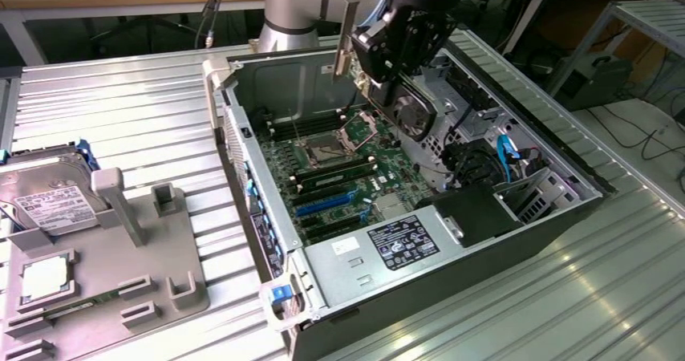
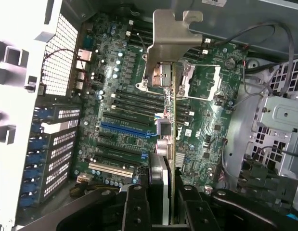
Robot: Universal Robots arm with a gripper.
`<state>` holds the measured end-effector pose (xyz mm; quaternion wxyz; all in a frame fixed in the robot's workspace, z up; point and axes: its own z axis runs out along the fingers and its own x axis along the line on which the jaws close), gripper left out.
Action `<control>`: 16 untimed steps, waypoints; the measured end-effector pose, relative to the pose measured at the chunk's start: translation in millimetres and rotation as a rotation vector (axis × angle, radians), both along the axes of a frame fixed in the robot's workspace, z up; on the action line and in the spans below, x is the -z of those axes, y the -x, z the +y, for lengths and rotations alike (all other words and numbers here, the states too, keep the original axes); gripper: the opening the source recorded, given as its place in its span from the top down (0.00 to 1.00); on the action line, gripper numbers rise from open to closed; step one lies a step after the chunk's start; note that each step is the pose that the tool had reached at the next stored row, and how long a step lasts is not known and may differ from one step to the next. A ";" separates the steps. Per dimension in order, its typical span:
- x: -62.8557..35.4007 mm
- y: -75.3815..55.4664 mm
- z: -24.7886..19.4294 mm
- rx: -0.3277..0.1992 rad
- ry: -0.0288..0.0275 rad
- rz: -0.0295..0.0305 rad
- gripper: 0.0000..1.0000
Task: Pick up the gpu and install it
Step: 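Insert the gpu into the slot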
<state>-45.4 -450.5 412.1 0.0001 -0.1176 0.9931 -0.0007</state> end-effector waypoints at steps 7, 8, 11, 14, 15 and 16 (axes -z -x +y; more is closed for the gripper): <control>0.0 0.0 0.0 -0.059 0.0001 0.0000 0.72; 0.0 0.0 0.0 -0.065 0.0000 0.0000 0.72; 0.0 0.0 0.0 -0.088 0.0000 0.0000 0.72; 0.0 0.0 0.0 -0.117 0.0001 0.0000 0.72; 0.0 0.0 0.0 -0.131 0.0000 0.0000 0.72; 0.0 0.0 0.0 -0.138 0.0001 0.0000 0.72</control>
